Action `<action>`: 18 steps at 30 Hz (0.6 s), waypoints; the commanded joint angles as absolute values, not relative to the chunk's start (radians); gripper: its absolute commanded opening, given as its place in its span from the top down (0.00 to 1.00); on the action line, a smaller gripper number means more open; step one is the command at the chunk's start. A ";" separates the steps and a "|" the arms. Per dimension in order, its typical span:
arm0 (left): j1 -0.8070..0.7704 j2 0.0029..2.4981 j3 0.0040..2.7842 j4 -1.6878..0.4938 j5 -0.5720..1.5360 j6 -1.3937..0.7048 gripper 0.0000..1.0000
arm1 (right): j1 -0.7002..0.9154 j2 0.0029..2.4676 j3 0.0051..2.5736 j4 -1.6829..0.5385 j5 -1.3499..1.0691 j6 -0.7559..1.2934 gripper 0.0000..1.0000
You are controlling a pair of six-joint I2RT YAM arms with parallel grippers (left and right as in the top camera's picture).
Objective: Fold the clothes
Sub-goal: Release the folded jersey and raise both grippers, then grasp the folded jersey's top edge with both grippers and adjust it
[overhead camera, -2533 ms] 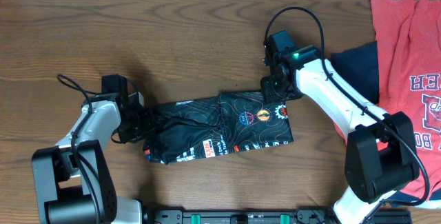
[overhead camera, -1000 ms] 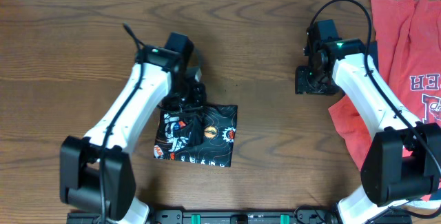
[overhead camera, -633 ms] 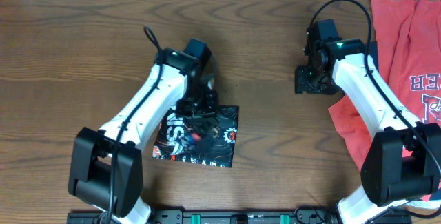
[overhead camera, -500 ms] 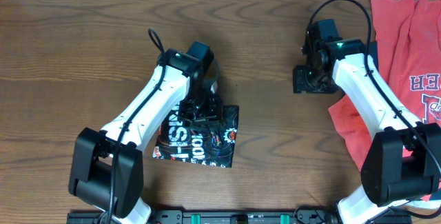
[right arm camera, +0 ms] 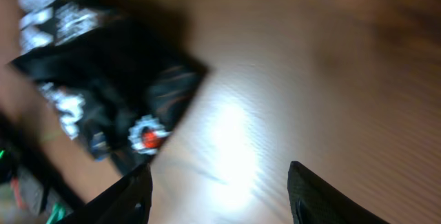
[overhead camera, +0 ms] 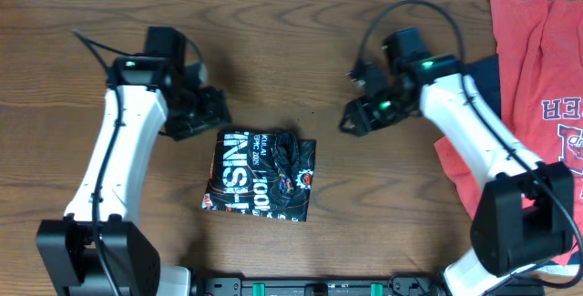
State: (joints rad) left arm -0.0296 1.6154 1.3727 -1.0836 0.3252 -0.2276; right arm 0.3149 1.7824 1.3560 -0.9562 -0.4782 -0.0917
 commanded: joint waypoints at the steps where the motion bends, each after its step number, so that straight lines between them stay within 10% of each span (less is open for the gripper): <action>1: -0.005 1.648 1.340 -1.061 0.286 -0.211 0.32 | 0.398 1.769 1.327 -0.945 -0.539 -0.129 0.38; 18: -0.014 1.835 1.247 -0.952 0.278 -0.210 0.31 | 0.709 1.777 1.296 -0.558 -0.258 0.104 0.28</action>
